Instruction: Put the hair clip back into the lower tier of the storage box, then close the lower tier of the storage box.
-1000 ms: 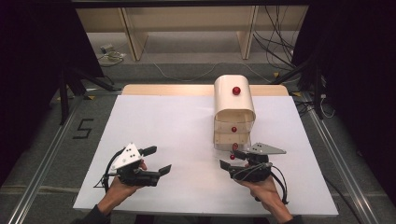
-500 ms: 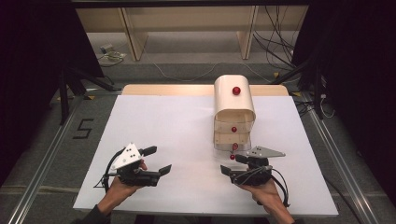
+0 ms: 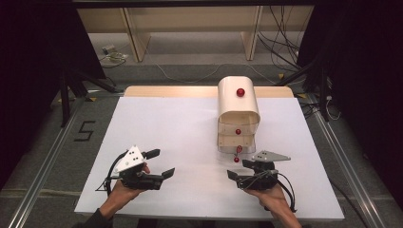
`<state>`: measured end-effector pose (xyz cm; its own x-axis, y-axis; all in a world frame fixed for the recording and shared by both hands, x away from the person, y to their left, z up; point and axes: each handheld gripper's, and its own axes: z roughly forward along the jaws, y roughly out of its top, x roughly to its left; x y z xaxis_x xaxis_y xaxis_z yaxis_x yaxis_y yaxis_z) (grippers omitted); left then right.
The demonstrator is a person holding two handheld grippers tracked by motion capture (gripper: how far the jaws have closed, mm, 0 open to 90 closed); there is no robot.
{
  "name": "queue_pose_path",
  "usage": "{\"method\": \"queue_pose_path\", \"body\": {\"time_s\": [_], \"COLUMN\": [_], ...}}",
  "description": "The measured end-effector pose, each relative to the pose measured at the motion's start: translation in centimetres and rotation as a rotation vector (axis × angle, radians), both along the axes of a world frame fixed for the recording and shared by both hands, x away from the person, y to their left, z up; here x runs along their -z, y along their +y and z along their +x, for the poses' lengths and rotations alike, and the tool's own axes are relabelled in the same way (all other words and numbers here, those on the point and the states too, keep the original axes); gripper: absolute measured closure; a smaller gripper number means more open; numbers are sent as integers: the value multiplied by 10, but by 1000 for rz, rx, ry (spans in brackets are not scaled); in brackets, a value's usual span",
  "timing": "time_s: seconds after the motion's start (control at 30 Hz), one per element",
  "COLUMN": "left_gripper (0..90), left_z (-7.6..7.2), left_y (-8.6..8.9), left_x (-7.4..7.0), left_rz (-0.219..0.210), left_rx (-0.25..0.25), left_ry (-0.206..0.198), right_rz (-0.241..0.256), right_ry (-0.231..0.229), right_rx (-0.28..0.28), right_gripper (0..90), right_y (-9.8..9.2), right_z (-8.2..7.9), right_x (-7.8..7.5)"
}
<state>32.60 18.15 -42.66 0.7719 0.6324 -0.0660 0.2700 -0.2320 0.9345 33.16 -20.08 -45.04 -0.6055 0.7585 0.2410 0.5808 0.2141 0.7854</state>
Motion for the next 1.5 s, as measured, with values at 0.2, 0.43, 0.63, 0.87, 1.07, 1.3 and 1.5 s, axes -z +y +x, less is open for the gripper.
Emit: {"method": "queue_pose_path", "body": {"time_s": [0.2, 0.43, 0.63, 0.87, 1.07, 1.3, 1.5], "left_gripper": [148, 148, 148, 148, 148, 148, 148], "left_z": [0, 0, -1, 0, 1, 0, 1], "left_y": [0, 0, 0, -1, -1, -1, 1], "left_x": [0, 0, 0, 1, 1, 0, 0], "left_rz": [-2, -2, -1, 0, -1, -1, -6], "left_rx": [1, 2, 1, 2, 4, 4, 0], "left_ry": [0, 4, 6, 5, 8, 1, -1], "right_rz": [-12, -23, -27, -23, -26, -37, -39], "right_ry": [10, 18, 27, 1, -13, -47, -64], "right_rx": [4, 21, 52, 77, 69, 81, 99], "right_gripper": [247, 279, 384, 559, 708, 832, 900], "right_y": [0, -4, -11, -19, -20, -19, -20], "right_z": [0, 3, 8, 11, 12, 11, 12], "right_x": [2, 6, 9, 10, 11, 9, 8]}}
